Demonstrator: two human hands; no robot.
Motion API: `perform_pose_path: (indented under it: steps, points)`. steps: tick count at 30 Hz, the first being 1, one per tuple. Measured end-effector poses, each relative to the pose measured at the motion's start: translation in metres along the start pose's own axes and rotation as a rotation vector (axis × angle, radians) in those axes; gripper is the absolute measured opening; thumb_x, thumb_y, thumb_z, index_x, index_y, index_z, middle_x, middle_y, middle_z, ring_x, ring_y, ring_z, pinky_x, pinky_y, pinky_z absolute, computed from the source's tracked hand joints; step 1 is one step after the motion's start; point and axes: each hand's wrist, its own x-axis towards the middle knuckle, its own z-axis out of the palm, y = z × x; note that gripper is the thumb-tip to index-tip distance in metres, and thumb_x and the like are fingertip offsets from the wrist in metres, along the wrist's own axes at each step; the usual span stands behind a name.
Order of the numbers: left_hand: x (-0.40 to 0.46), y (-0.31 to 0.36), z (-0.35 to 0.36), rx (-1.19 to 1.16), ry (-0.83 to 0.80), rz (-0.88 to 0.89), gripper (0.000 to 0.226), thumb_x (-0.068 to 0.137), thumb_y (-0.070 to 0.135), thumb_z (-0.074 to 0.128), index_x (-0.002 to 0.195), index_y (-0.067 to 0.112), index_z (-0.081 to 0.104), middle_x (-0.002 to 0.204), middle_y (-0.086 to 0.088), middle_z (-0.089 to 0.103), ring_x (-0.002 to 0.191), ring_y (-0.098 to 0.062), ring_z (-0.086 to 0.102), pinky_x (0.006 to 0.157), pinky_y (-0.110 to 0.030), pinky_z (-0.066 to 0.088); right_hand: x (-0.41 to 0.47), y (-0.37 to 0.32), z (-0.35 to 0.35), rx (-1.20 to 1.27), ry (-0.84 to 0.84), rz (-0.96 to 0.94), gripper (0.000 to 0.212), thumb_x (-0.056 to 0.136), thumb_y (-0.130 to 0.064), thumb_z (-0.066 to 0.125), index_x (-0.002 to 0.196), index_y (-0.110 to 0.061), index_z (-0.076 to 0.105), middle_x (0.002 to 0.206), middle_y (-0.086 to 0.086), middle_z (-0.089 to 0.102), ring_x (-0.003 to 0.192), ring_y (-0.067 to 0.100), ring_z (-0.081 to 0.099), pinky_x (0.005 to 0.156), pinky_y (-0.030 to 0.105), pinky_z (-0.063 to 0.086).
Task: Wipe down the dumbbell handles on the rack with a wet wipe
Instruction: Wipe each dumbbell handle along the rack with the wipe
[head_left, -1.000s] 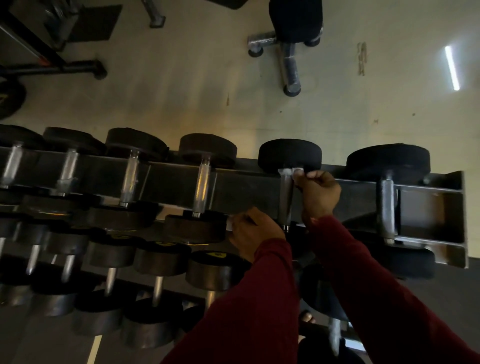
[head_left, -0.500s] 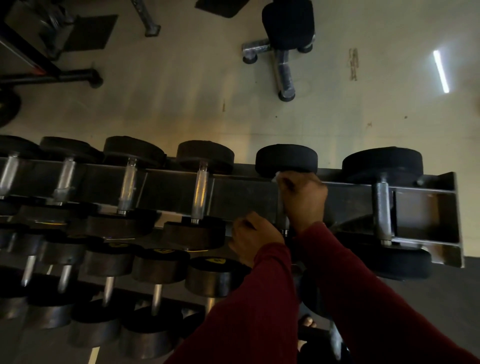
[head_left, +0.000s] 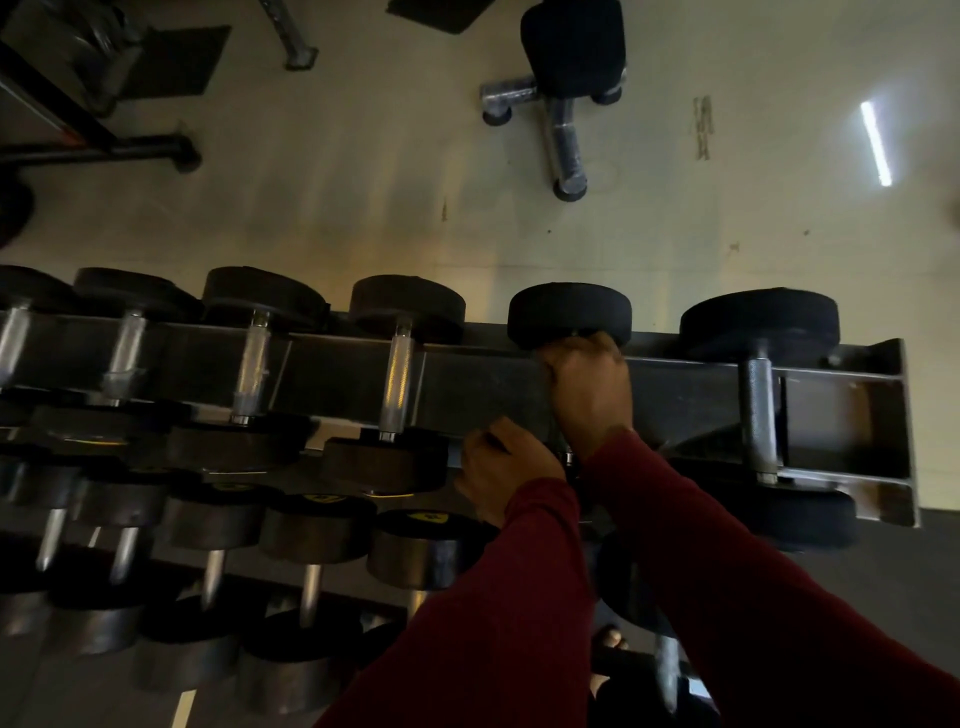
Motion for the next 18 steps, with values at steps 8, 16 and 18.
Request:
perform_pose_path:
  steps: [8,16,18]
  points:
    - [0.001,-0.002,0.002,-0.02,-0.013,-0.01,0.034,0.094,0.037,0.044,0.106,0.016,0.067,0.113,-0.008,0.064,0.109,-0.026,0.048,0.081,-0.032,0.032,-0.014,0.013,-0.019,0.564,0.174,0.467,0.008,0.09,-0.021,0.071,0.091,-0.021,0.079,0.079,-0.014,0.068,0.06,-0.01,0.056,0.068,-0.004,0.037]
    - [0.0,-0.002,0.002,-0.025,-0.009,0.018,0.037,0.092,0.041,0.04,0.101,0.017,0.067,0.107,-0.005,0.065,0.104,-0.025,0.052,0.079,-0.033,0.033,0.001,0.031,-0.021,0.877,-0.075,0.777,0.006,0.079,-0.027,0.081,0.084,-0.03,0.079,0.082,-0.013,0.075,0.083,0.002,0.069,0.091,0.027,0.056]
    - [-0.001,-0.001,0.0,-0.023,-0.014,0.019,0.037,0.093,0.041,0.04,0.101,0.016,0.067,0.104,-0.003,0.064,0.103,-0.024,0.053,0.079,-0.032,0.032,0.001,0.034,-0.017,0.857,-0.121,0.813,0.002,0.079,-0.026,0.078,0.082,-0.026,0.078,0.081,-0.005,0.075,0.084,0.014,0.071,0.092,0.039,0.057]
